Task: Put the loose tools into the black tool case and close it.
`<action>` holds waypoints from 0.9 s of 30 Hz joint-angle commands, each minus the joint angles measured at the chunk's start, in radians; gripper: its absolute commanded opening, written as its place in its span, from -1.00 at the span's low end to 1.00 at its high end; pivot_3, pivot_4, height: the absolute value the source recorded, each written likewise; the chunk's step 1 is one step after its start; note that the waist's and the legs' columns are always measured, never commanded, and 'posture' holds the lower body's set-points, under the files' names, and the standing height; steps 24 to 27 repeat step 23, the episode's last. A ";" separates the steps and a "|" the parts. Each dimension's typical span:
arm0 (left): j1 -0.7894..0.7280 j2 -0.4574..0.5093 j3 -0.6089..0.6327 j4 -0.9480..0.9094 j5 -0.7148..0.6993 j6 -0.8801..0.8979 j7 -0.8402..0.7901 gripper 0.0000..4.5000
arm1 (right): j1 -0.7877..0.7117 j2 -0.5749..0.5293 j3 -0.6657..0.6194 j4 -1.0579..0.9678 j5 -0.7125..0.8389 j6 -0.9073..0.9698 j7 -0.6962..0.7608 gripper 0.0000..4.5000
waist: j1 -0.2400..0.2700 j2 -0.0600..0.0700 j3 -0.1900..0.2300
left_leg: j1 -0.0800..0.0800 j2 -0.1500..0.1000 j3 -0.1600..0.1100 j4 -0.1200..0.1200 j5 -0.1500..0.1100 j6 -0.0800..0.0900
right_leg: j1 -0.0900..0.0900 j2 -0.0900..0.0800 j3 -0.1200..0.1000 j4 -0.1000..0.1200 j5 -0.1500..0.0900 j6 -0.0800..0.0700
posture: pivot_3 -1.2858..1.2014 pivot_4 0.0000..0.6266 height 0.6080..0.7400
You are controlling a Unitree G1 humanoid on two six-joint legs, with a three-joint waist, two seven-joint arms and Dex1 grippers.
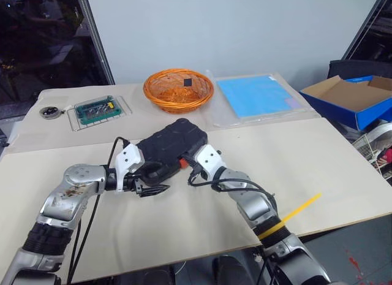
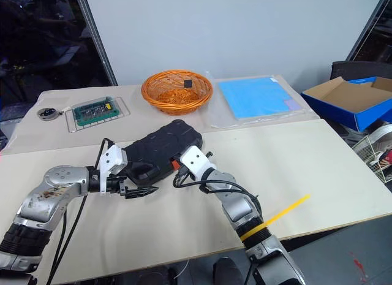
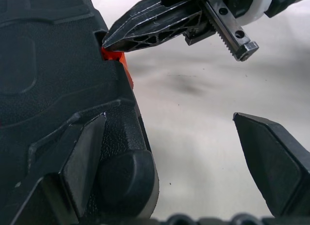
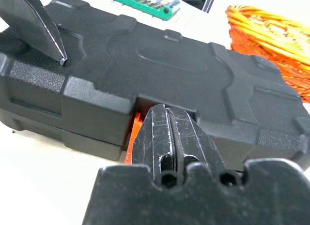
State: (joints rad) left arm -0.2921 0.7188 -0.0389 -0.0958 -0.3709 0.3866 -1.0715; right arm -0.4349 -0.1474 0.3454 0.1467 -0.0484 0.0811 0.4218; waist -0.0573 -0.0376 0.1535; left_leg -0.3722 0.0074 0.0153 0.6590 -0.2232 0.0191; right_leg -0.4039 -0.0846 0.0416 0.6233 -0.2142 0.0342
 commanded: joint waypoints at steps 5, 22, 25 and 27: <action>0.150 -0.001 0.188 -0.153 -0.203 0.081 0.000 1.00 | 0.234 -0.266 -0.179 -0.592 0.317 0.261 0.251 -0.21 | 0.016 0.000 0.001 | -0.028 -0.002 0.000 0.001 0.000 -0.001 | -0.026 -0.001 0.000 0.001 0.009 -0.001 | 0.03 -0.52 1.00; 0.617 0.048 0.483 -0.365 -0.290 0.112 0.013 1.00 | 0.831 -0.609 -0.853 -0.876 0.554 0.332 0.485 0.96 | 0.047 -0.002 0.006 | -0.025 0.006 0.010 0.002 -0.013 -0.009 | -0.019 -0.002 -0.004 -0.013 -0.002 0.003 | 0.03 -0.52 1.00; 0.618 0.044 0.478 -0.362 -0.286 0.103 0.010 1.00 | 0.832 -0.610 -0.853 -0.867 0.550 0.325 0.490 0.96 | 0.047 -0.002 0.006 | -0.025 0.006 0.011 0.002 -0.013 -0.009 | -0.020 -0.002 -0.004 -0.013 -0.002 0.003 | 0.03 -0.52 1.00; 0.618 0.044 0.478 -0.362 -0.286 0.103 0.010 1.00 | 0.832 -0.610 -0.853 -0.867 0.550 0.325 0.490 0.96 | 0.047 -0.002 0.006 | -0.025 0.006 0.011 0.002 -0.013 -0.009 | -0.020 -0.002 -0.004 -0.013 -0.002 0.003 | 0.03 -0.52 1.00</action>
